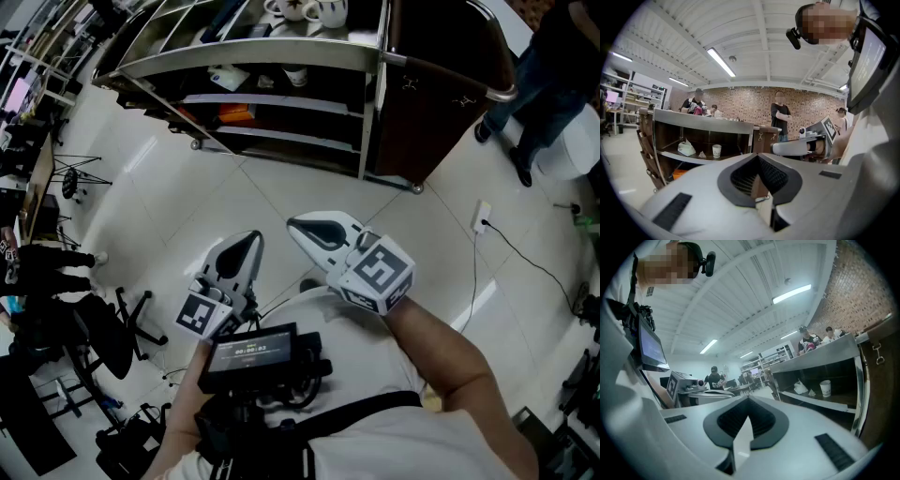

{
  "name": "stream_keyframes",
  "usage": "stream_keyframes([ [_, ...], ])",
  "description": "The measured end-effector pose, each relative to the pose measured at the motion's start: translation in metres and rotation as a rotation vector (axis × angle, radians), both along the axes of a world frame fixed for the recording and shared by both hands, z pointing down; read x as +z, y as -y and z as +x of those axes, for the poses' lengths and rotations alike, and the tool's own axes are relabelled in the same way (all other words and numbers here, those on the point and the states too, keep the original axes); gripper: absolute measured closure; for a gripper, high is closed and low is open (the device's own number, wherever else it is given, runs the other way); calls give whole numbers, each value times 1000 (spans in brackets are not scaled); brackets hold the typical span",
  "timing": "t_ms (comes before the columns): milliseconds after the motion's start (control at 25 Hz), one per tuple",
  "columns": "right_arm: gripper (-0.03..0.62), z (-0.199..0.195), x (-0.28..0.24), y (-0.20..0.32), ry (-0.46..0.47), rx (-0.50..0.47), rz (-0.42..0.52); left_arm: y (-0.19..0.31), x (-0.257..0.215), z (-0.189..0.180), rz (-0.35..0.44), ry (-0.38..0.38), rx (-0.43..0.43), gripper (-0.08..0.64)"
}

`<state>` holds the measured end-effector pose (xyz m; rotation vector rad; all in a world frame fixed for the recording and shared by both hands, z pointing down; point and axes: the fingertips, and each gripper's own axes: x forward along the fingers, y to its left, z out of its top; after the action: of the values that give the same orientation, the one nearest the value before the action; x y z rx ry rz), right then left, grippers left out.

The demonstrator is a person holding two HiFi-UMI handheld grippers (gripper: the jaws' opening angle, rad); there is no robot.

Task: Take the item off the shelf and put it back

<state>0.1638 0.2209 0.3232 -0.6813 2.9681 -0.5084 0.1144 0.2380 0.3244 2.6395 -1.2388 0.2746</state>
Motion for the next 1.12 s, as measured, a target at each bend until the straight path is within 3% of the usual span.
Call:
stream_keyframes([
  [240,589,22,15,24,-29,-16,-13,22,3,19,9,3,-24,552],
  [560,589,3,26,55,-53,-44,-41,56,9,-2,-4,-29,-60,552],
  [800,589,-34,44,96,-123,-15,-72,97,29,-40,-30,-90,-37,552],
  [1120,589,-102,49,169,-228,34,-87,185,28,-127,-35,-146,-6,552],
])
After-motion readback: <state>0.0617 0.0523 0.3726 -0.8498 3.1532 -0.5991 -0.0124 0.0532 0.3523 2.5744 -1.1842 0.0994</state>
